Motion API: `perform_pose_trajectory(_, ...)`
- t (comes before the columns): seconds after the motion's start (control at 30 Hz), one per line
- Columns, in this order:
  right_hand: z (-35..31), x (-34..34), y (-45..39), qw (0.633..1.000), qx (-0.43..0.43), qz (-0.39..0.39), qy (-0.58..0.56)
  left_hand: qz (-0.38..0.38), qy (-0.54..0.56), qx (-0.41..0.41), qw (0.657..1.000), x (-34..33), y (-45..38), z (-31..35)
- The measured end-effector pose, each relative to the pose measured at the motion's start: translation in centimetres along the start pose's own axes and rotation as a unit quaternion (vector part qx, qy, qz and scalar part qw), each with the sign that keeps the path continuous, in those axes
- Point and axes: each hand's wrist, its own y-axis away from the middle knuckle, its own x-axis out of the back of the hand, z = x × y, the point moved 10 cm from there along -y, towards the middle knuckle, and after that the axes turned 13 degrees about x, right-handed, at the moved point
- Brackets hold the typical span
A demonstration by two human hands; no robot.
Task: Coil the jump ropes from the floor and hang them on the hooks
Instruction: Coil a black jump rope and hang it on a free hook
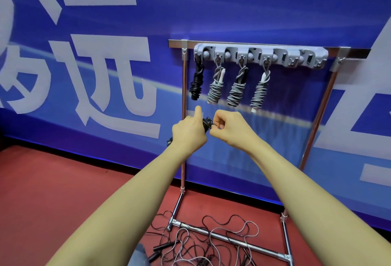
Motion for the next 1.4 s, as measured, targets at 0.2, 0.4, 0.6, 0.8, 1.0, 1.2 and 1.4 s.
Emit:
perform_pose_trajectory(0.2,-1.1,0.6,0.4,0.976,0.071,-0.014,0.206,-0.035,-0.038,-0.036,0.998,-1.0,-0.1,0.6)
perform_pose_trajectory(0.4,1.7,2.3,1.7,0.979,-0.041,0.199,-0.019,-0.063,0.037,-0.028,0.997,-1.3,0.9,2.0)
perform_pose_trajectory(0.6,1.7,2.5,1.8,0.948,-0.06,0.279,-0.143,-0.087,0.115,0.032,0.989,-1.1,0.9,2.5)
perform_pose_trajectory(0.8,0.9,2.9,1.1,0.964,-0.003,0.26,-0.053,-0.109,0.154,0.04,0.981,-1.1,1.3,2.6)
perform_pose_trajectory(1.0,2.6,3.4,0.9,0.955,-0.065,0.277,-0.087,-0.053,0.125,0.004,0.991,-0.8,2.4,3.1)
perform_pose_trajectory(1.2,5.0,3.2,1.3,0.928,-0.146,0.302,-0.161,0.014,0.099,-0.025,0.995,-0.1,3.0,3.4)
perform_pose_trajectory(1.4,3.3,4.8,-0.1,0.963,-0.075,0.231,-0.114,-0.073,0.265,-0.001,0.961,-1.5,3.1,3.2)
